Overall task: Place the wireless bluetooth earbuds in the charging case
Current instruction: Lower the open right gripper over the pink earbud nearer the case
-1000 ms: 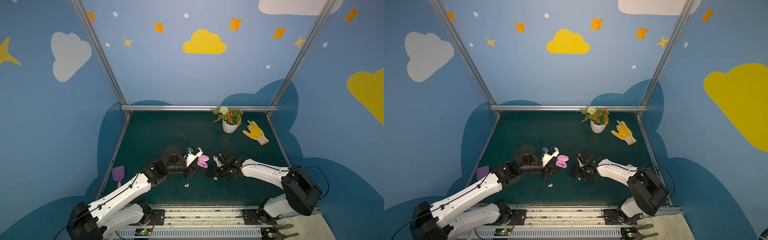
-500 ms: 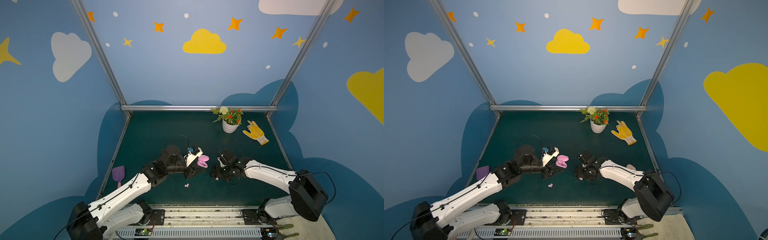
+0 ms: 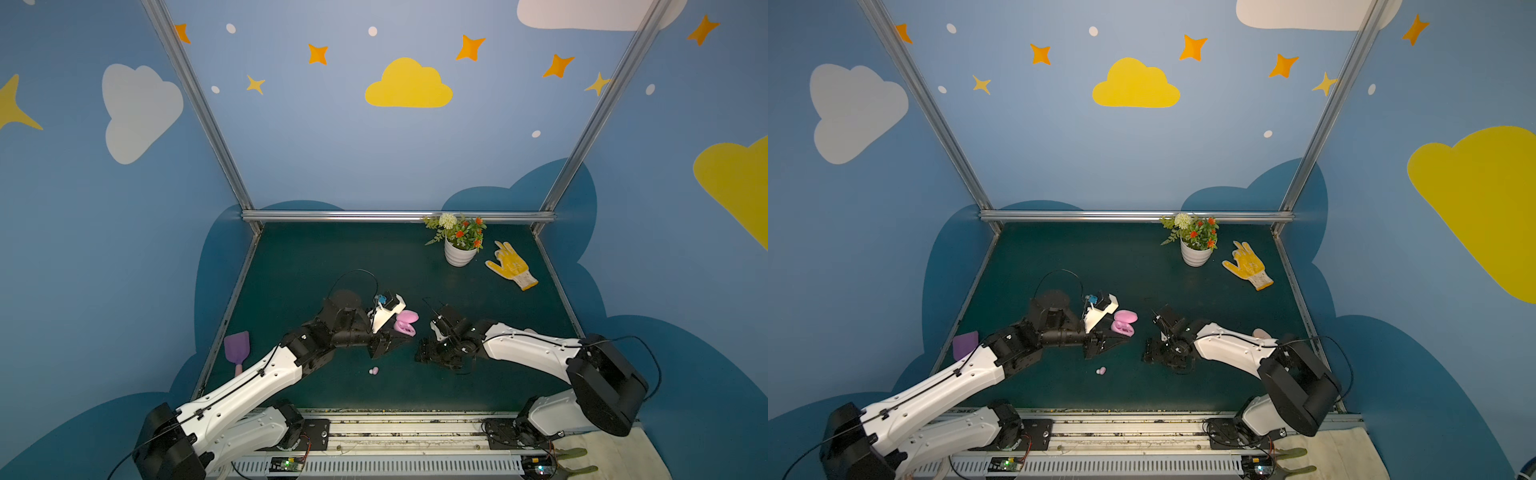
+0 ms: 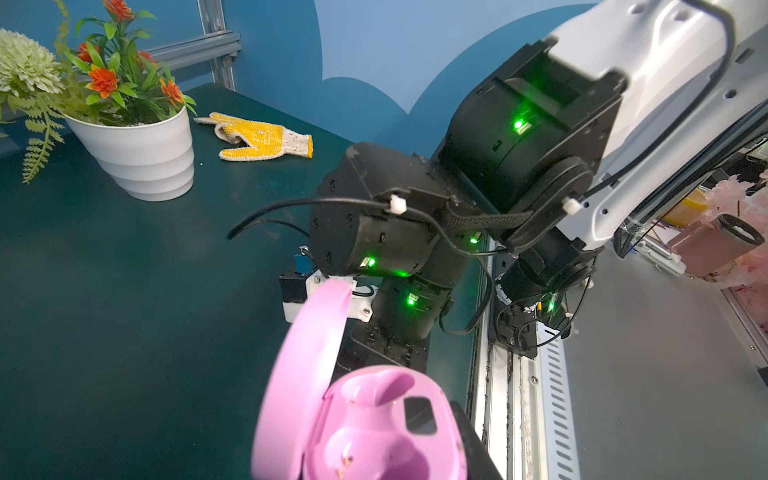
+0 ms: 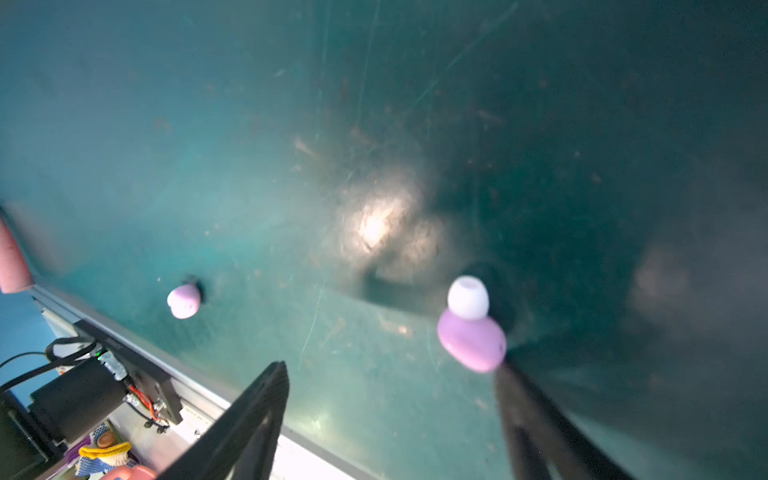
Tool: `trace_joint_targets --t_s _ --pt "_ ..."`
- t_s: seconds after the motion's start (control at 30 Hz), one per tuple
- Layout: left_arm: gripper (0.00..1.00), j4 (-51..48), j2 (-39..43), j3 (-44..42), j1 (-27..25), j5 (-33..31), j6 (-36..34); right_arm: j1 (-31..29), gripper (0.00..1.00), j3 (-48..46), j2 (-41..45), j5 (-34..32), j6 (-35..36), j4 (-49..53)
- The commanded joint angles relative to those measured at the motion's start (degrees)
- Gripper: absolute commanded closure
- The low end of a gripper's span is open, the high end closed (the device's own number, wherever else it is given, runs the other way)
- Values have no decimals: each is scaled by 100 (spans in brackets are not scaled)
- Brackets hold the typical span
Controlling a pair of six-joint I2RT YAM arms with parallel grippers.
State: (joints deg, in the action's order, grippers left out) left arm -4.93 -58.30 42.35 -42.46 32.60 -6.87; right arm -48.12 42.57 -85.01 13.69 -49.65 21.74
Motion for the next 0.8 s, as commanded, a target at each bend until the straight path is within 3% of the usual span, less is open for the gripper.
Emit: trace_joint_targets --t_s 0.0,0.27,0.77 --pt "86 62 25 16 22 -17 -33 3 21 155 -183 -10 -61 -177" --pt "86 71 12 19 21 -25 -31 62 21 394 -262 -262 -30 -221" --pt "86 53 37 4 21 -95 -42 90 22 805 -612 66 -54 -747"
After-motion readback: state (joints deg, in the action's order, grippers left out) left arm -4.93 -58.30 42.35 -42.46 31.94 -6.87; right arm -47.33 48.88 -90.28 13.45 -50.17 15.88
